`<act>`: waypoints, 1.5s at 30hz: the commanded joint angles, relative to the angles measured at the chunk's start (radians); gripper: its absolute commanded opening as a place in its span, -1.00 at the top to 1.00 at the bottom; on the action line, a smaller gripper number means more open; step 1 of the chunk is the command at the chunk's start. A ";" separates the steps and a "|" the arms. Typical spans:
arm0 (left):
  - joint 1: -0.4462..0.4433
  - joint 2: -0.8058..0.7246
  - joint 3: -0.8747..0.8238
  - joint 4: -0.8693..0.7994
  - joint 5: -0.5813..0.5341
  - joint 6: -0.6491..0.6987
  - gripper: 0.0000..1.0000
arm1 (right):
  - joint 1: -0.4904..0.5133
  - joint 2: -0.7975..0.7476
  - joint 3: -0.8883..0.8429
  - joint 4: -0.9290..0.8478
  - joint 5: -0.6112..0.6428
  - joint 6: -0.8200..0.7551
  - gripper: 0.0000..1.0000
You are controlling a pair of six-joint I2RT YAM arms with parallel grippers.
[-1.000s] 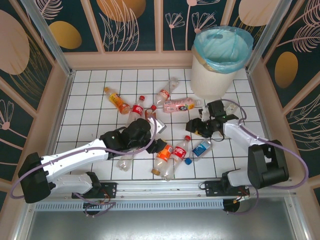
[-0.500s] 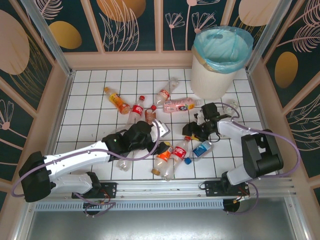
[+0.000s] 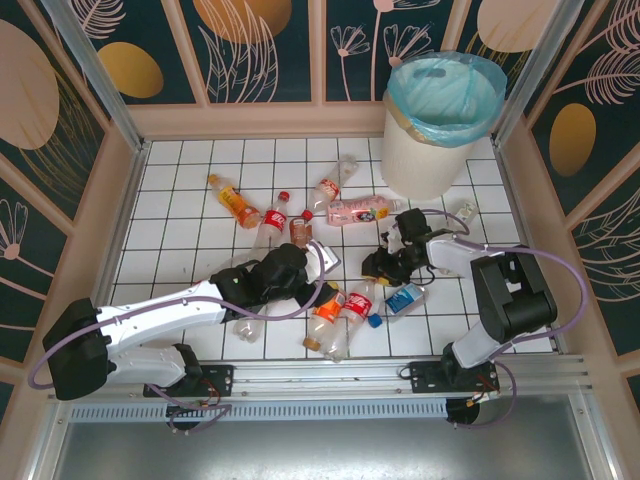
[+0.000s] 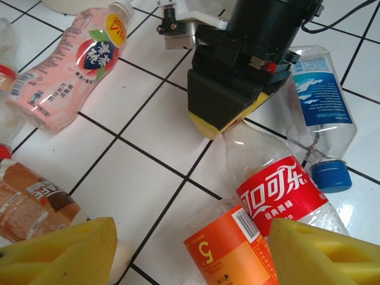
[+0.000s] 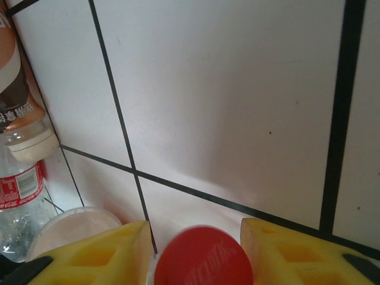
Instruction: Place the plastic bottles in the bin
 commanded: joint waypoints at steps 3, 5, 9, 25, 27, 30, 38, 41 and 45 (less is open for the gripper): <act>-0.006 -0.045 -0.010 0.023 -0.043 0.017 -0.37 | 0.002 -0.011 0.023 0.019 -0.017 0.020 0.43; -0.006 -0.060 -0.007 0.022 -0.052 0.017 -0.37 | -0.002 -0.032 0.036 0.003 -0.001 0.021 0.51; -0.006 -0.093 0.012 0.013 -0.078 0.006 -0.37 | -0.010 -0.090 0.087 -0.063 0.047 0.012 0.63; -0.006 -0.253 0.259 -0.030 -0.373 -0.222 -0.38 | -0.030 -0.290 0.748 -0.351 0.311 -0.075 0.91; -0.006 -0.267 0.291 -0.021 -0.410 -0.238 -0.38 | -0.032 -0.281 0.849 -0.351 0.374 -0.091 1.00; -0.006 -0.246 0.367 -0.017 -0.438 -0.238 -0.38 | -0.032 -0.273 0.956 -0.273 0.488 -0.115 1.00; -0.006 0.007 0.650 -0.094 -0.480 -0.199 -0.39 | -0.053 -0.185 1.143 0.045 0.806 -0.216 1.00; -0.005 0.113 0.749 -0.097 -0.474 -0.196 -0.40 | -0.066 -0.146 1.178 0.184 0.896 -0.265 1.00; -0.004 0.235 0.848 -0.049 -0.445 -0.193 -0.44 | -0.119 -0.072 1.241 0.291 0.966 -0.317 1.00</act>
